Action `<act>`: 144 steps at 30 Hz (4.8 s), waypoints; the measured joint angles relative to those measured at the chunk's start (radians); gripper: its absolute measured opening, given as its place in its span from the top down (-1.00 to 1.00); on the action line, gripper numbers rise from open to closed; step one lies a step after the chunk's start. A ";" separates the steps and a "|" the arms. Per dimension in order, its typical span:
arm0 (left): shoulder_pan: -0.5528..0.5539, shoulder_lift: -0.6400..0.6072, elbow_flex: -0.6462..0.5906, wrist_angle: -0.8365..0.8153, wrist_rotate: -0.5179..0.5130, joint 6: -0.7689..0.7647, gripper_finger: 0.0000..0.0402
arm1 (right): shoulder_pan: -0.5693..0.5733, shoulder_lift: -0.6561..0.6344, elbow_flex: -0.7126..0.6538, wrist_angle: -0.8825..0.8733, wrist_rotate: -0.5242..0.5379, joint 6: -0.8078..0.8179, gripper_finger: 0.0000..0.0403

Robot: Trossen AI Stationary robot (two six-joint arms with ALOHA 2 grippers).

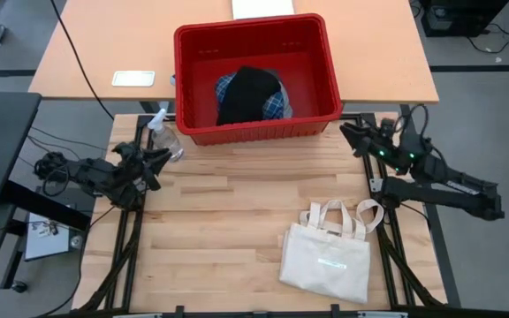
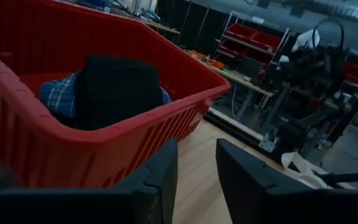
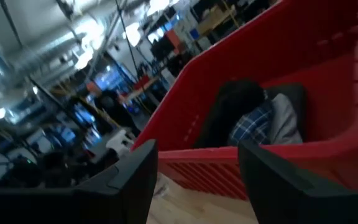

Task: Fold laundry
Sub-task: Return to Home Position

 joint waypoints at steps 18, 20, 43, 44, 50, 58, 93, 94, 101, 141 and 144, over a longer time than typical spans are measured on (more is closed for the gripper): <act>0.000 -0.052 -0.098 0.046 0.050 -0.070 0.86 | 0.001 -0.300 -0.377 0.239 0.017 0.156 -0.13; 0.000 -0.052 -0.129 0.084 0.072 -0.077 0.90 | 0.001 -0.299 -0.422 0.291 0.020 0.181 -0.13; -0.001 -0.135 -0.263 -0.015 0.231 -0.290 0.98 | 0.007 -0.347 -0.502 0.310 -0.077 0.204 0.04; -0.001 -0.134 -0.254 -0.034 0.227 -0.283 0.99 | 0.007 -0.360 -0.500 0.304 -0.090 0.203 0.06; -0.001 -0.132 -0.188 -0.172 0.211 -0.270 0.99 | 0.007 -0.373 -0.468 0.249 -0.138 0.202 0.17; -0.001 -0.132 -0.187 -0.232 0.210 -0.276 0.99 | 0.007 -0.373 -0.465 0.210 -0.144 0.205 0.28; -0.001 -0.129 -0.187 -0.371 0.258 -0.314 0.97 | 0.008 -0.369 -0.465 0.144 -0.213 0.176 0.28; -0.001 -0.129 -0.187 -0.371 0.258 -0.314 0.97 | 0.008 -0.369 -0.465 0.144 -0.213 0.176 0.28; -0.001 -0.129 -0.187 -0.370 0.259 -0.314 0.97 | 0.008 -0.369 -0.465 0.143 -0.213 0.176 0.28; -0.001 -0.129 -0.187 -0.369 0.259 -0.314 0.96 | 0.008 -0.369 -0.465 0.143 -0.214 0.176 0.28; -0.001 -0.129 -0.187 -0.369 0.259 -0.314 0.96 | 0.008 -0.369 -0.465 0.144 -0.214 0.176 0.28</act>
